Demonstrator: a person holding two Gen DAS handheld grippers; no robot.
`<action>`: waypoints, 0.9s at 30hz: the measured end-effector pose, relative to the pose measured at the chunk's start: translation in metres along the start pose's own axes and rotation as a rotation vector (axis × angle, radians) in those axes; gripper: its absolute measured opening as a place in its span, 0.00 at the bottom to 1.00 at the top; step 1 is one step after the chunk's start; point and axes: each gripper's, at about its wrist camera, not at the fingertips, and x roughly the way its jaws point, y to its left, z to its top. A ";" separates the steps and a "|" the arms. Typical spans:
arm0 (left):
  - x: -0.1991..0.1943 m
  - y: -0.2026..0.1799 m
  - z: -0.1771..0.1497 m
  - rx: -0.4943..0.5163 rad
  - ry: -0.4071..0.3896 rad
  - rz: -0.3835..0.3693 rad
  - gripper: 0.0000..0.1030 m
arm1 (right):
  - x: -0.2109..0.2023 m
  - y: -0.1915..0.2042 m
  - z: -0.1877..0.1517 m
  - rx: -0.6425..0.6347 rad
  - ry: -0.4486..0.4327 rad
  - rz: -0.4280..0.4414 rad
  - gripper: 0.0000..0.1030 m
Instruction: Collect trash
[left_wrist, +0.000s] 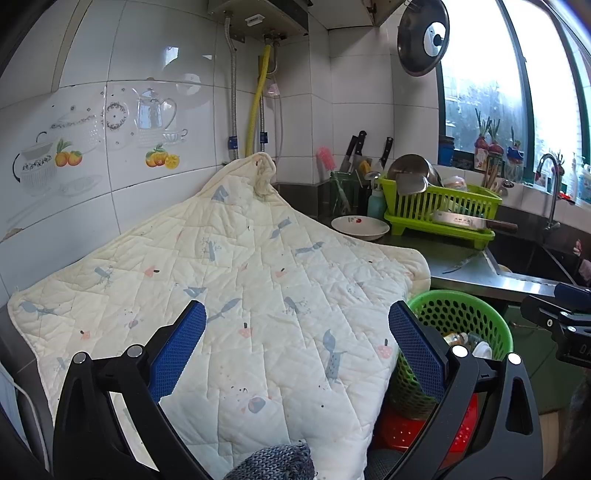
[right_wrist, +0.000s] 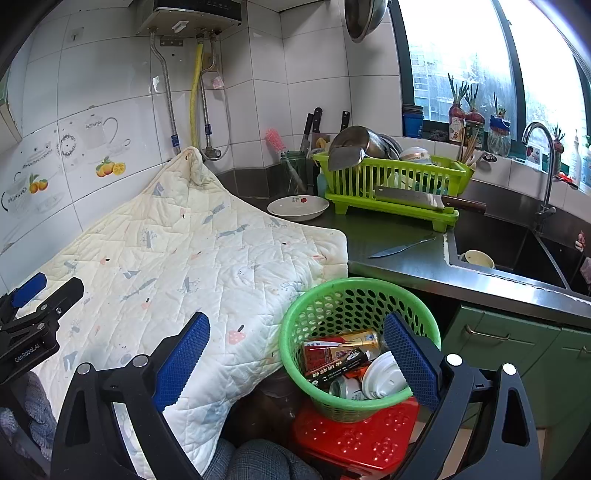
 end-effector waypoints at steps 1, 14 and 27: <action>0.000 0.000 0.000 0.001 0.000 0.000 0.95 | 0.000 0.000 0.000 0.000 0.001 0.000 0.89; 0.000 -0.001 0.000 0.002 0.001 0.002 0.95 | 0.000 0.004 0.002 0.004 0.003 0.004 0.89; 0.002 -0.001 -0.002 -0.001 0.009 -0.001 0.95 | 0.003 0.003 0.002 0.002 0.006 0.007 0.89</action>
